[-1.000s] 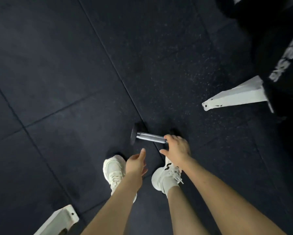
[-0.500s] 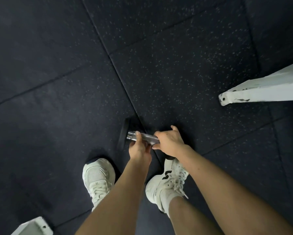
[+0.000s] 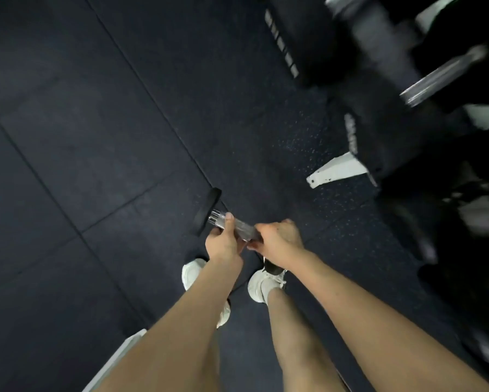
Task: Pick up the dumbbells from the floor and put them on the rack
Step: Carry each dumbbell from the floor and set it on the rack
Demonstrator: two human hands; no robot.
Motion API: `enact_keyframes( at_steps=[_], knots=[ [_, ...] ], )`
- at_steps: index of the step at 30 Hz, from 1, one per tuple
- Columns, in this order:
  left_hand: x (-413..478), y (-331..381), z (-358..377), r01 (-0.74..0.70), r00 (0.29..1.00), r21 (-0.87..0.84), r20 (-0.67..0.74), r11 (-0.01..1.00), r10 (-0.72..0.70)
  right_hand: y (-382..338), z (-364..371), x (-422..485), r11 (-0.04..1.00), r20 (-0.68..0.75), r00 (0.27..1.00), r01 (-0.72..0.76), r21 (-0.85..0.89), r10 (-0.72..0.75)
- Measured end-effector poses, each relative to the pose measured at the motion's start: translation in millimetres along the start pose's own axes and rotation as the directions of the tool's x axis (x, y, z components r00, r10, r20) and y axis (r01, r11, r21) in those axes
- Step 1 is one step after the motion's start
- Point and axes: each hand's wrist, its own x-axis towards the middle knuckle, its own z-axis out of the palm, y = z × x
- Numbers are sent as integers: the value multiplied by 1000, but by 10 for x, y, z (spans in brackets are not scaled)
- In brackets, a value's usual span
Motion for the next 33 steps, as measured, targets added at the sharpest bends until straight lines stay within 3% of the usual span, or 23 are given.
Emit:
enact_keyframes(
  at_steps=[4, 9, 19, 28, 33],
  knots=[
    [-1342, 475, -3, -197, 977, 129, 110, 972, 183, -205, -949, -1013, 993, -113, 993, -17, 115, 30],
    [-2755, 964, 157, -408, 896, 218, 284, 887, 342, -260, -2021, -2070, 948, -236, 970, 14, 319, 64],
    [-4015, 1678, 1149, -681, 702, 303, 528, 667, 478, 17, -3384, -2676, 852, -484, 824, 2, 523, 295],
    [-4319, 2452, 2434, -811, 573, 399, 689, 428, 444, 352, -4431, -2143, 626, -415, 689, -72, 777, 595],
    [-4336, 3044, 3288, -874, 485, 464, 821, 144, 301, 468, -5150, -1676, 380, -262, 619, -64, 923, 741]
  ],
)
